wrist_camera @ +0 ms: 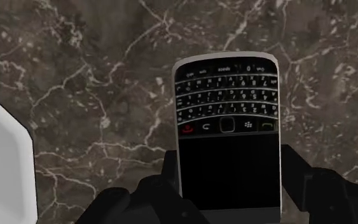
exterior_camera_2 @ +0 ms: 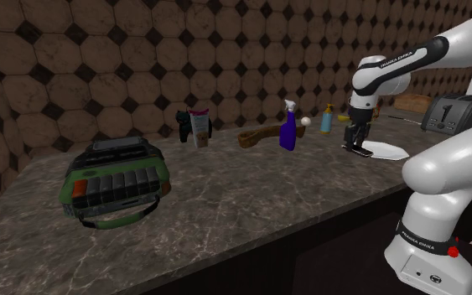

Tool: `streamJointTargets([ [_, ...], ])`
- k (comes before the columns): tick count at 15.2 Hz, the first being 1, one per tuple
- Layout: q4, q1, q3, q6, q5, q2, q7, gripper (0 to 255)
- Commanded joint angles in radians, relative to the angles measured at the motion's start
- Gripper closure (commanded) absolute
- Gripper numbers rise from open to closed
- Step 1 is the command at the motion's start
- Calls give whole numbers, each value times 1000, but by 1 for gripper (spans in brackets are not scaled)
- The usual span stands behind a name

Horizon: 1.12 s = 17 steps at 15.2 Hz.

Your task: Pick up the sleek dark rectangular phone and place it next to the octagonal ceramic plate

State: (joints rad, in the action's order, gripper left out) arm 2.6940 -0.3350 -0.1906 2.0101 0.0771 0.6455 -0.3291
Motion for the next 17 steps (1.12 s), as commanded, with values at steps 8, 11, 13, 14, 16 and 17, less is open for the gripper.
streamJointTargets([
  [8,-30,-136,-192,-23,140,1,-232,255],
  [11,-62,-170,-258,-23,176,-25,-311,255],
  [13,-90,-188,-303,-21,196,-50,-364,255],
  [14,-105,-196,-326,-19,205,-64,-390,255],
  [16,-139,-207,-372,-15,218,-95,-444,255],
  [17,-158,-211,-395,-13,223,-113,-471,255],
])
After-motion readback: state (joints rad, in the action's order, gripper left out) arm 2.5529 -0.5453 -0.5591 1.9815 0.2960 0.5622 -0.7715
